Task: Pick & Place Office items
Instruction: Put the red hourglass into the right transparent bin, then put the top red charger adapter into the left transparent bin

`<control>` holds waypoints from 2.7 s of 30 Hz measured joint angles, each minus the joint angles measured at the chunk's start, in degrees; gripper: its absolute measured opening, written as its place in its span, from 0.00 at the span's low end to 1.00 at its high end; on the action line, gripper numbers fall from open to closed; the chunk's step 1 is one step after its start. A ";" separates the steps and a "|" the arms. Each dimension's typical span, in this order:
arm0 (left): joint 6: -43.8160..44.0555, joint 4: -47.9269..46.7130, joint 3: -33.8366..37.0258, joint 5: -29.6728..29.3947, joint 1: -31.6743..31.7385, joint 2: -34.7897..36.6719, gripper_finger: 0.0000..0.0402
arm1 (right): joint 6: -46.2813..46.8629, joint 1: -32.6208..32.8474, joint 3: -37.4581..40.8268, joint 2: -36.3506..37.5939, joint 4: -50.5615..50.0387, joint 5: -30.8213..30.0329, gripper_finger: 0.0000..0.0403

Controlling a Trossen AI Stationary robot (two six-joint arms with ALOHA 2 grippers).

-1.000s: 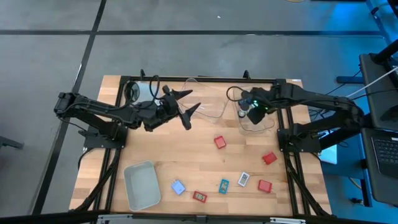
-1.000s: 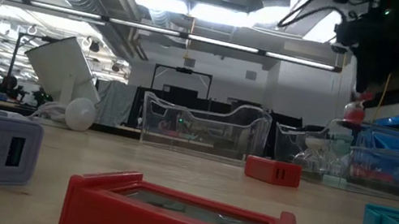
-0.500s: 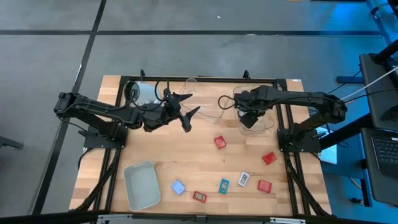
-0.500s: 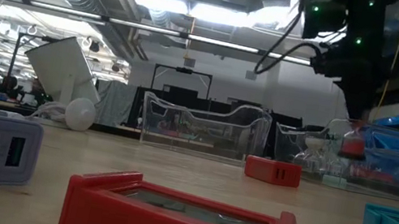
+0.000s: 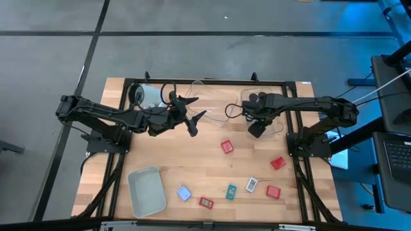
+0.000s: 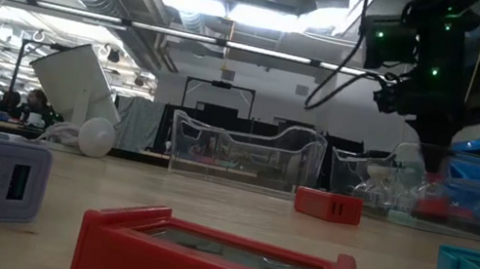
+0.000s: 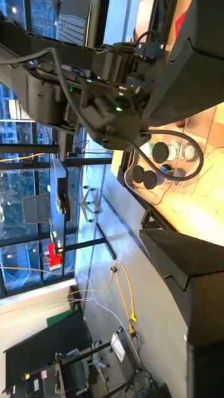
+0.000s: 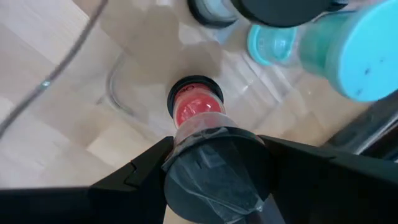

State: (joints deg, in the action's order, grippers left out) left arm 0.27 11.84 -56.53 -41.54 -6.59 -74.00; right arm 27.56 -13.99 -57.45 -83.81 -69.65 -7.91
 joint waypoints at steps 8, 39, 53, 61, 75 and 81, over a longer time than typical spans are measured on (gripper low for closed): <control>0.02 0.37 0.00 0.00 0.00 0.00 0.70 | -3.12 -2.62 0.40 0.00 3.15 -0.05 0.53; 0.02 0.37 0.00 -0.01 0.00 -0.02 0.70 | -6.34 -4.09 0.37 0.00 7.26 3.88 0.63; -0.60 0.39 0.00 0.00 0.00 -0.02 0.70 | -5.51 -3.91 -9.96 3.91 -5.94 2.46 0.72; -2.67 -5.50 0.00 17.15 -0.04 -0.12 0.70 | -1.88 -0.22 -16.41 12.16 -7.47 -0.69 0.72; -15.07 -4.93 0.02 35.33 -0.08 -11.49 0.70 | 6.35 9.71 -16.46 20.50 -7.54 -3.68 0.72; -24.56 -6.78 -4.43 48.81 2.12 -21.04 0.70 | 8.06 11.22 -16.46 20.35 -7.53 -3.68 0.72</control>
State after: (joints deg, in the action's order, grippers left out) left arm -24.29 5.06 -60.96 7.27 -4.47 -95.04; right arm 35.61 -2.77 -73.91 -63.46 -77.19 -11.60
